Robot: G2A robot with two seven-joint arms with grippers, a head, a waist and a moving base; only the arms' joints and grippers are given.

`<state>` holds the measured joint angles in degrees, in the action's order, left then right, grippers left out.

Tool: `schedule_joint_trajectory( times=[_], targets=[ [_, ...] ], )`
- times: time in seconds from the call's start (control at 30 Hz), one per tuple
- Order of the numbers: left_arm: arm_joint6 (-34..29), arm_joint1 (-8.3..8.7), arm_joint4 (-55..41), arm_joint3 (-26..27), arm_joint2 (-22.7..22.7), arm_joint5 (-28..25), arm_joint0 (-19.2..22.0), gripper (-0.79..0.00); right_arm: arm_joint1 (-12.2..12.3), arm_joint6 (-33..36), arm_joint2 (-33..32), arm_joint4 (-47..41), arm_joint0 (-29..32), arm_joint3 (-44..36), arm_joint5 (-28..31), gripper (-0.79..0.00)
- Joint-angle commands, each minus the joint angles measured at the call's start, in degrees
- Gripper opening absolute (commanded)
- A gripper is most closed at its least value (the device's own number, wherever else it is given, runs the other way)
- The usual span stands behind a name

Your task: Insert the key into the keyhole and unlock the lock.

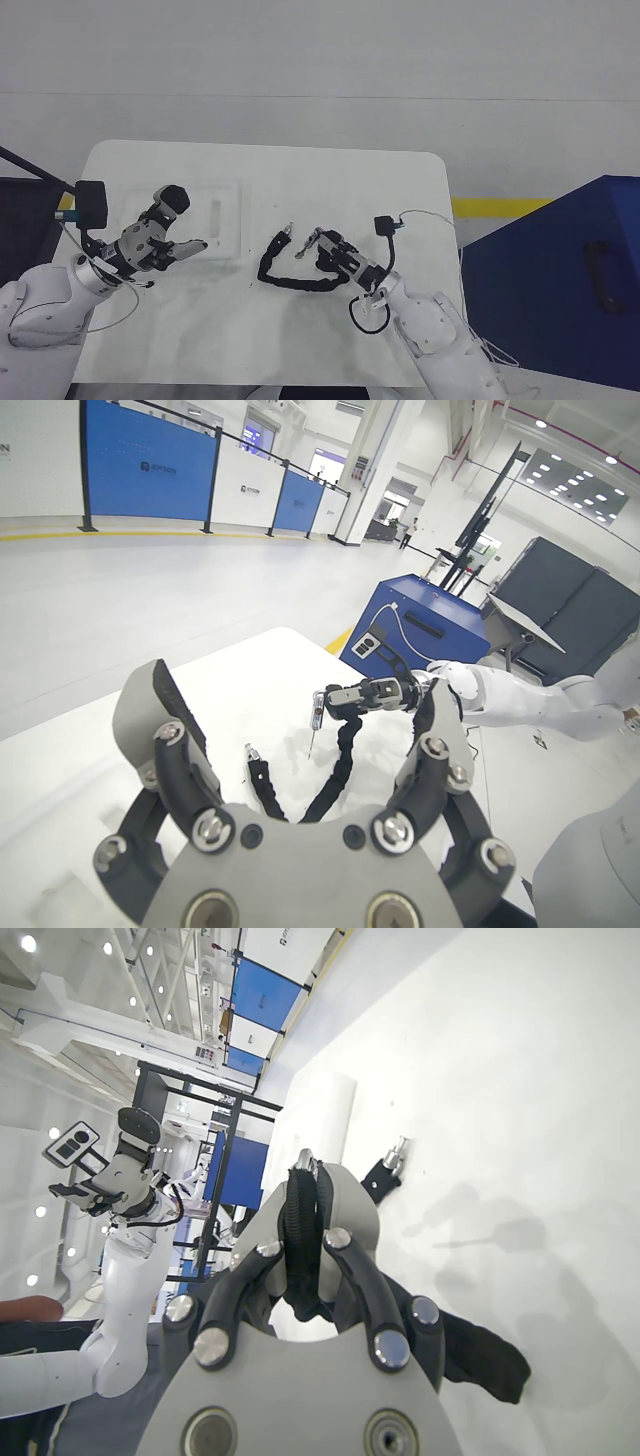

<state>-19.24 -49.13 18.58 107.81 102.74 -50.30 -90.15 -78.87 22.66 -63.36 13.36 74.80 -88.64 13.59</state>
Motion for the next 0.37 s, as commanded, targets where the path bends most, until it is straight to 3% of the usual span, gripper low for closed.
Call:
schedule_joint_trajectory(
  times=[0.0, 0.03, 0.07, 0.33],
  targets=[
    [-0.1, 0.0, 0.0, -0.1, -0.6, 0.1, 0.4, 0.0, -0.3, 2.3, 0.3, -5.0, -1.6, 3.5, -0.9, -0.785],
    [-0.1, 0.0, 0.0, -0.1, -0.6, 0.1, 0.4, 0.0, -0.4, 2.7, 0.2, -7.0, -2.3, 4.8, -1.1, -0.785],
    [-0.1, 0.0, 0.0, -0.1, -0.6, 0.1, 0.4, 0.0, -0.4, 2.1, -0.1, -8.2, -2.8, 5.8, -1.1, 0.0],
    [-0.1, 0.0, 0.0, -0.1, -0.6, 0.1, 0.4, 0.0, 0.4, -6.0, -0.1, 10.9, -1.4, 3.8, -2.0, 0.0]
  ],
)
